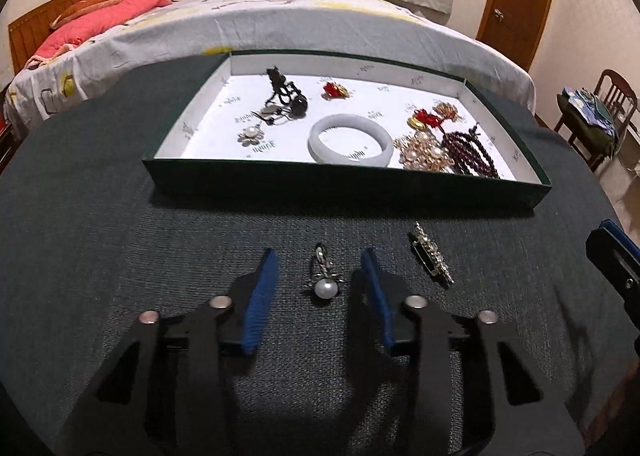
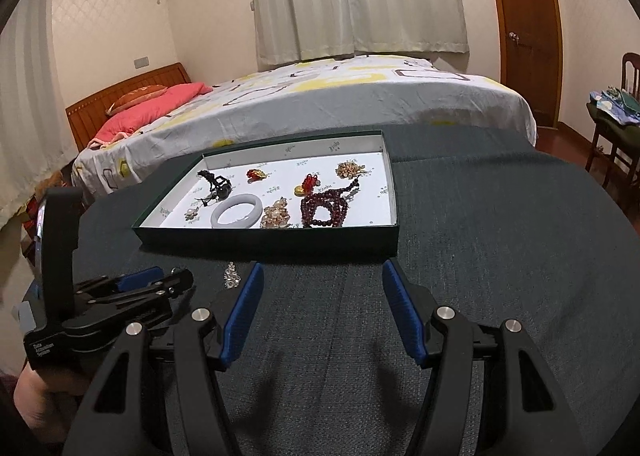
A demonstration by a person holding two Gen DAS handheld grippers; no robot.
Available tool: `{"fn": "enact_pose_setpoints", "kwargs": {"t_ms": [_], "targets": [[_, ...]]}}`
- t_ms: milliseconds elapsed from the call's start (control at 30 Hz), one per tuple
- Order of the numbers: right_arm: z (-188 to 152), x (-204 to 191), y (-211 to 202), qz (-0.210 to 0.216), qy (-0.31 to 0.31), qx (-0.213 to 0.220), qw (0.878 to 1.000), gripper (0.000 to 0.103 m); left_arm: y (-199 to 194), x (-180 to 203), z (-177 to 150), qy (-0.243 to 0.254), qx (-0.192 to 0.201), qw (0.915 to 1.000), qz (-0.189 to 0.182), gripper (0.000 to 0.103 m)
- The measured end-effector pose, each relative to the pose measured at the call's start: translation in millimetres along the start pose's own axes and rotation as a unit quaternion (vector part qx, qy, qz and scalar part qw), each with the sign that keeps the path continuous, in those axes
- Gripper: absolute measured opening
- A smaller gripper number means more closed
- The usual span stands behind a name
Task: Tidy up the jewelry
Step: 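Grasp the pearl pendant with the left tool while the right tool grasps the rhinestone brooch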
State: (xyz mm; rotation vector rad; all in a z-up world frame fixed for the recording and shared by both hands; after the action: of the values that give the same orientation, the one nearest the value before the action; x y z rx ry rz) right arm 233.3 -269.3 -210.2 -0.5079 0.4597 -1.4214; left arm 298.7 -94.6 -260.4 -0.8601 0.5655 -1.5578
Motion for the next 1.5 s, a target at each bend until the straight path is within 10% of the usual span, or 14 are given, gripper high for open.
{"fn": "enact_pose_setpoints", "kwargs": {"t_ms": [200, 1500], "targets": [[-4, 4, 2, -0.001, 0.006, -0.007, 1.0, 0.06, 2, 2, -2, 0.007, -0.005, 1.0, -0.002, 0.022], [13, -77, 65, 0.049, -0.063, -0.079, 0.994, 0.06, -53, -95, 13, -0.047, 0.044, 0.9968, 0.048, 0.021]]}}
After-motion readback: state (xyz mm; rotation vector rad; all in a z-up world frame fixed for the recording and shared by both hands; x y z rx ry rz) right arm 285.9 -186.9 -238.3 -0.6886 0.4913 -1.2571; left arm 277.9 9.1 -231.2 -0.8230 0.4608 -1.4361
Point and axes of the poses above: each gripper's, at about its wrist camera, not at the fingertips, and y roughly the way its jaws point, x to its right, z to its top, the point moved 4 cm from there along y, roughly the way its jaws point, and after that the axes turned 11 degrees about -y, right-handed, at the moved point
